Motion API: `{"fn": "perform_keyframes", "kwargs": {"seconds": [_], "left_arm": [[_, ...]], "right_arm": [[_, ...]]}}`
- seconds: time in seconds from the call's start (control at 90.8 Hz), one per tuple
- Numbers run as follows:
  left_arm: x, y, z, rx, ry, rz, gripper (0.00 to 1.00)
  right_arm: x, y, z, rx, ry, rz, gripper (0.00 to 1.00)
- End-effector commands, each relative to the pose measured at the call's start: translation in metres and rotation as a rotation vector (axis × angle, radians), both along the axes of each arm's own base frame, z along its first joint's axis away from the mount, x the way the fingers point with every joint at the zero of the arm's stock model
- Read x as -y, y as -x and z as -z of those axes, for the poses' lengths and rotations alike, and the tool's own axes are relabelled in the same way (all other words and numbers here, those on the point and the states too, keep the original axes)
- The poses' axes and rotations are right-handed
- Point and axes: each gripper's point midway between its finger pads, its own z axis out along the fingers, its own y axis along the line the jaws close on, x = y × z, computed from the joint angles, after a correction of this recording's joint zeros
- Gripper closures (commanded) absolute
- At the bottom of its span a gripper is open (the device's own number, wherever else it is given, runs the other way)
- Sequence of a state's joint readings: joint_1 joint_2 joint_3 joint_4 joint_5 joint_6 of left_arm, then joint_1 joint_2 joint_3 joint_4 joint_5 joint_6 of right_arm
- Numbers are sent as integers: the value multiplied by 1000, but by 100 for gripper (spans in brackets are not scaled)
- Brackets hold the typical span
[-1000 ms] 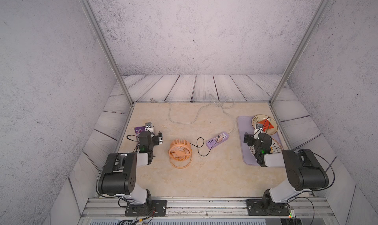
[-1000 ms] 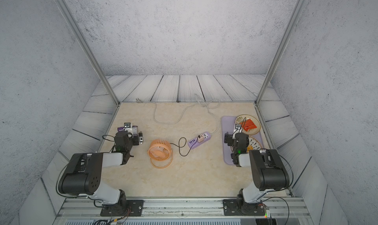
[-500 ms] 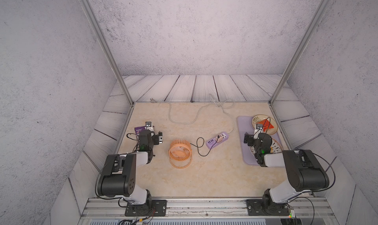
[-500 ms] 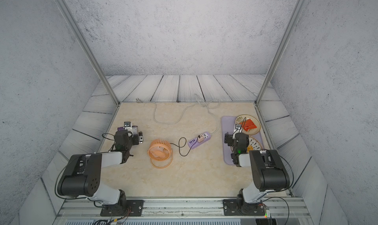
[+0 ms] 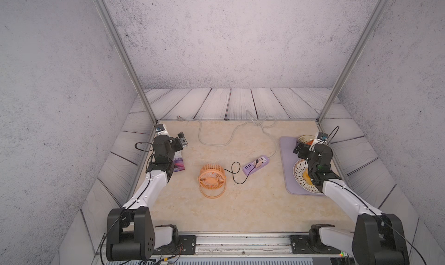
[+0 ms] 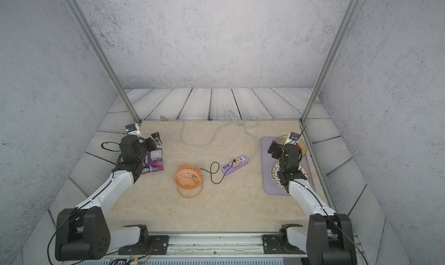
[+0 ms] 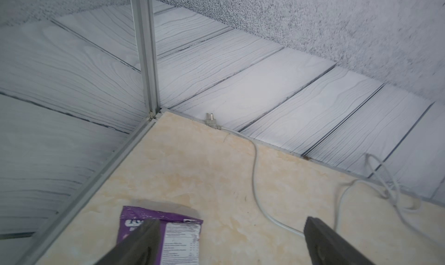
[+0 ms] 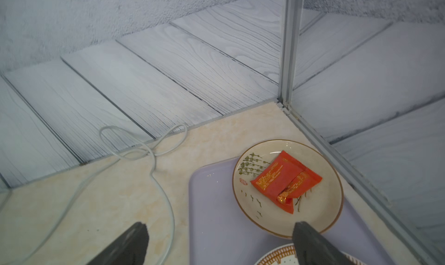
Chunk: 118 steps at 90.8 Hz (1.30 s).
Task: Unplug the desk fan from the power strip
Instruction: Adjust the socket at the center of the board.
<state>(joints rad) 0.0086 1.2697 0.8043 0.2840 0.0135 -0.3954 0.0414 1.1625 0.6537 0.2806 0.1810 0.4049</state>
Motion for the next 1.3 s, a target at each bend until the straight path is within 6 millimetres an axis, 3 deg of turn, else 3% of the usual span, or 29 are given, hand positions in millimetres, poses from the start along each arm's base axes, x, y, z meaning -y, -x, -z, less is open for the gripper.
{"fn": "perform_keyframes", "kwargs": {"seconds": [0.0, 0.121, 0.286, 0.374, 0.605, 0.848, 1.079, 1.288], "left_arm": [[32, -3, -15, -12, 192, 157, 7], [72, -5, -24, -96, 198, 312, 11], [137, -5, -23, -145, 142, 482, 18], [175, -4, -14, -188, 118, 570, 20], [253, 5, 45, -371, -11, 718, 23], [299, 20, 99, -507, -72, 791, 23], [326, 42, 147, -602, -139, 842, 24], [347, 57, 174, -634, -197, 894, 24]], "right_arm": [[-17, 12, 9, -112, -243, -25, 1], [-43, 16, 9, -190, -322, -147, 1], [-80, 27, 22, -265, -480, -312, 12], [-89, 37, 31, -297, -506, -351, 13], [-90, 66, 31, -321, -436, -388, 13], [-98, 79, 39, -342, -447, -430, 13], [-101, 80, 37, -335, -446, -438, 14], [-105, 81, 40, -345, -450, -452, 14]]}}
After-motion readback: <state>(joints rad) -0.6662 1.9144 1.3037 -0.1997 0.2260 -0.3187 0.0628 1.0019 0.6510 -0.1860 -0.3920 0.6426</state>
